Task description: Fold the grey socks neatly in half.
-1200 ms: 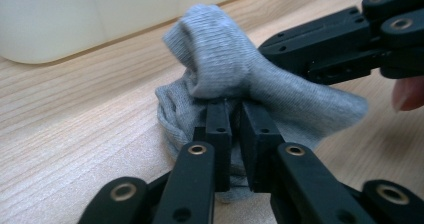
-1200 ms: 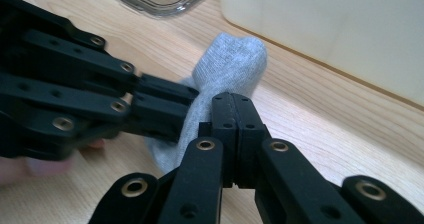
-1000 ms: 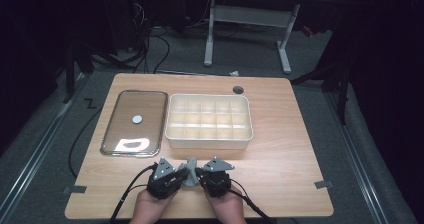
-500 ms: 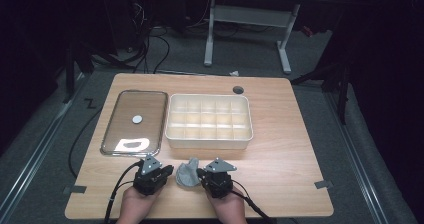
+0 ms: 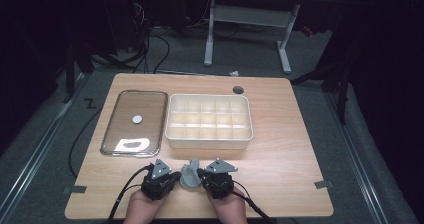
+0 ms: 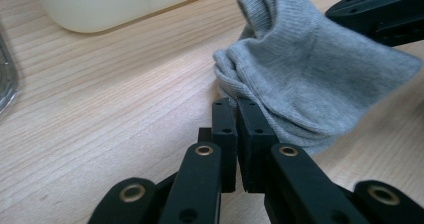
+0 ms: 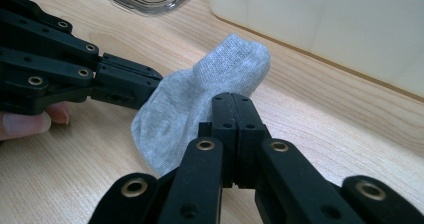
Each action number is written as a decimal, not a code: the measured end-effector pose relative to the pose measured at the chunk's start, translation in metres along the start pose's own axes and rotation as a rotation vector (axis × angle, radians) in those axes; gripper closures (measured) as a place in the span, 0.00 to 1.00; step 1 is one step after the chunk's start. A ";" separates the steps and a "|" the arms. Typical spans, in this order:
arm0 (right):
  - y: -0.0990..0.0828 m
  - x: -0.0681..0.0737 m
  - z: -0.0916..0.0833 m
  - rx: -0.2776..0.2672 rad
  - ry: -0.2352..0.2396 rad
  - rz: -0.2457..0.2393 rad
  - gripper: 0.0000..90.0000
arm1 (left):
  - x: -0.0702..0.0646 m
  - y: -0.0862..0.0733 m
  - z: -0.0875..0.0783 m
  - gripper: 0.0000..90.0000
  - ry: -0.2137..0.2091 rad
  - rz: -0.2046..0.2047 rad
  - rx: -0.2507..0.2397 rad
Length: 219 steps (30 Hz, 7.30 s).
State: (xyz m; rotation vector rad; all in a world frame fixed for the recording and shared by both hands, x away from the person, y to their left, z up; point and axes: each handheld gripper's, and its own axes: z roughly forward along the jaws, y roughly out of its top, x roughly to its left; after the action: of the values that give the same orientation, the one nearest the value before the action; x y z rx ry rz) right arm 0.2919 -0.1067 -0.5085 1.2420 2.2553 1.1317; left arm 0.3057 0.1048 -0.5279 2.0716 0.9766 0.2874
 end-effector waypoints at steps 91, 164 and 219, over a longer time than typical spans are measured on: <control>-0.006 0.020 0.020 -0.001 0.058 -0.086 1.00 | -0.008 0.032 0.007 1.00 -0.069 0.011 -0.114; 0.001 0.004 0.028 0.127 0.159 0.158 0.52 | 0.019 0.009 0.010 0.93 -0.056 -0.029 -0.169; 0.006 0.016 0.026 0.158 0.234 0.024 0.77 | 0.061 -0.018 -0.031 0.77 0.125 -0.006 -0.136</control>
State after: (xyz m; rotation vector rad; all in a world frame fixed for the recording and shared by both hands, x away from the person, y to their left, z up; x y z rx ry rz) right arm 0.3019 -0.0796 -0.5190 1.2554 2.5517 1.1819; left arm 0.3215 0.1744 -0.5292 1.9452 1.0087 0.4723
